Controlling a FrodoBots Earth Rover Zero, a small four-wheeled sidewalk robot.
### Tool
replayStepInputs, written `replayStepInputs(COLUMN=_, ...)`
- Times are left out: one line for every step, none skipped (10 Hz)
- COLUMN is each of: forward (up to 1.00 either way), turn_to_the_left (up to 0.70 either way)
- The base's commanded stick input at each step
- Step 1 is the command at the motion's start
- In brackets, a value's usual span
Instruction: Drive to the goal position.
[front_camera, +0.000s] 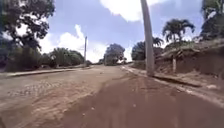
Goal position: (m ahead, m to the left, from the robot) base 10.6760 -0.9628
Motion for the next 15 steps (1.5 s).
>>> replayStepInputs(forward=0.50, turn_to_the_left=0.00)
replayStepInputs(forward=0.50, turn_to_the_left=0.00)
replayStepInputs(forward=0.50, turn_to_the_left=0.00)
replayStepInputs(forward=0.50, turn_to_the_left=0.00)
replayStepInputs(forward=0.50, turn_to_the_left=0.00)
replayStepInputs(forward=0.50, turn_to_the_left=0.00)
replayStepInputs(forward=0.50, turn_to_the_left=0.00)
replayStepInputs(forward=0.50, turn_to_the_left=0.00)
replayStepInputs(forward=0.50, turn_to_the_left=0.00)
replayStepInputs(forward=0.50, turn_to_the_left=0.00)
replayStepInputs(forward=0.50, turn_to_the_left=0.00)
replayStepInputs(forward=0.50, turn_to_the_left=0.00)
replayStepInputs(forward=0.50, turn_to_the_left=0.00)
replayStepInputs(forward=0.50, turn_to_the_left=0.00)
replayStepInputs(forward=0.50, turn_to_the_left=0.00)
